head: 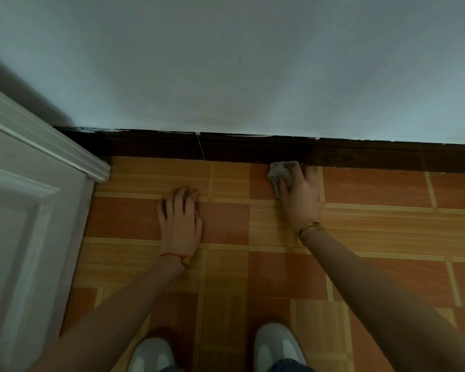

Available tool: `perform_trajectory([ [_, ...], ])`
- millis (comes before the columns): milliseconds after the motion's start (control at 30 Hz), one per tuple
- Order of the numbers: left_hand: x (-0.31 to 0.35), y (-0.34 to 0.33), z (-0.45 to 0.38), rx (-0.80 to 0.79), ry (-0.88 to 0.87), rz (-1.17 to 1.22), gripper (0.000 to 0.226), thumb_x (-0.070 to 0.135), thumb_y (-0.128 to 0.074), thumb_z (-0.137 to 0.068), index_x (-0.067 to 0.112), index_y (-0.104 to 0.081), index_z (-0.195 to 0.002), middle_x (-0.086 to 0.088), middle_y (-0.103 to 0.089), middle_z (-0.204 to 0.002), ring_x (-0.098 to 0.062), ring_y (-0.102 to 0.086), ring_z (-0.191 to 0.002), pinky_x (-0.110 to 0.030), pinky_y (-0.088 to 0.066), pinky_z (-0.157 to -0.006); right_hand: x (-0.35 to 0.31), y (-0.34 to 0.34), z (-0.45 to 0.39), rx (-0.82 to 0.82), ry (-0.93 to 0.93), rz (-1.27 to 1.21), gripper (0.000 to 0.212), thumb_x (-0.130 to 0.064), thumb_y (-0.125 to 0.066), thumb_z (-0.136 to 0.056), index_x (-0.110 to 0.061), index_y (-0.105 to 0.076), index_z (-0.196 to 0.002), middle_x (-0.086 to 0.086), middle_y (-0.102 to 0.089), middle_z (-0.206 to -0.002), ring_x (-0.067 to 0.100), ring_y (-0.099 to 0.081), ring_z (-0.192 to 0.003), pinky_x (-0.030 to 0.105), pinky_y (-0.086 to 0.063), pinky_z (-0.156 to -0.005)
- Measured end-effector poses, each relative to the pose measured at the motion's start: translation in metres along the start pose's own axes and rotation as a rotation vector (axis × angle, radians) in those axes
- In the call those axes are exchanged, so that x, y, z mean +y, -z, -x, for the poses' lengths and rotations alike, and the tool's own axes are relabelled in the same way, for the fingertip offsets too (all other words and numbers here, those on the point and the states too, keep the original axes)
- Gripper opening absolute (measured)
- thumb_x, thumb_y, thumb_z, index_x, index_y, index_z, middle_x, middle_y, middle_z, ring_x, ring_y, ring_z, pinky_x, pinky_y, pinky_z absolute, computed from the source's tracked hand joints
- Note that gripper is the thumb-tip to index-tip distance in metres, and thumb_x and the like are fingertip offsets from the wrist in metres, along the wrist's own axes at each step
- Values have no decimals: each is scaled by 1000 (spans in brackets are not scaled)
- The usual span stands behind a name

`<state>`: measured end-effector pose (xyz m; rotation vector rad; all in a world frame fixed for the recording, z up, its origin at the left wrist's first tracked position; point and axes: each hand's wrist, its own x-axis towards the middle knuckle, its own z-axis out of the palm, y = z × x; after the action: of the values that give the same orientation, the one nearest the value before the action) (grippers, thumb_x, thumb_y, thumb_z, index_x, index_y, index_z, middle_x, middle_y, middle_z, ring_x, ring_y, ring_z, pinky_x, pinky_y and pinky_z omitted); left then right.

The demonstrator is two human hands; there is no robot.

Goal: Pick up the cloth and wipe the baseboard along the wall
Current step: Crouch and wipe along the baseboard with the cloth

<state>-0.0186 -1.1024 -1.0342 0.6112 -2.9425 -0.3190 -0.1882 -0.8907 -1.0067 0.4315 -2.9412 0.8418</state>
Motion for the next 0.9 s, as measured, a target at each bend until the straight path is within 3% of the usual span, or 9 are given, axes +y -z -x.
perform_trajectory([
  [167,9,6,6,-27,3,-4,52,26,-35,-93,13,-47,-142,-14,-46,-146,-34,-38,-135,-59,-28,-114,-52,-28,-3,-144,252,-46,31,-11,-65,-87,-2,-63,-116,21,-58,-105,34,-52,-96,41,-48,-85],
  [367,21,14,10,-53,-10,28,50,25,-36,-94,14,-48,-142,-13,-45,-148,-34,-39,-136,-58,-30,-113,-28,-15,-5,-140,275,-64,32,-18,-63,-90,-5,-60,-119,18,-57,-109,31,-49,-101,37,-43,-86],
  [667,42,-9,-9,-36,-13,33,49,28,-36,-97,12,-48,-142,-16,-46,-146,-36,-40,-136,-60,-27,-116,48,25,-7,77,-18,39,27,-17,-63,-91,-3,-56,-112,19,-55,-106,33,-49,-97,44,-47,-83],
  [800,42,-15,-8,-23,-17,25,48,28,-35,-98,13,-48,-143,-15,-46,-147,-35,-39,-138,-58,-22,-119,24,31,1,238,-182,-341,18,-19,-63,-92,-9,-55,-105,8,-57,-103,21,-55,-93,33,-48,-76],
  [900,42,-17,-6,-14,-8,39,49,27,-35,-98,13,-48,-143,-14,-45,-148,-34,-38,-139,-58,-21,-120,-16,33,3,373,-419,-692,19,-26,-64,-92,-18,-53,-106,-6,-61,-96,10,-62,-89,29,-56,-71],
])
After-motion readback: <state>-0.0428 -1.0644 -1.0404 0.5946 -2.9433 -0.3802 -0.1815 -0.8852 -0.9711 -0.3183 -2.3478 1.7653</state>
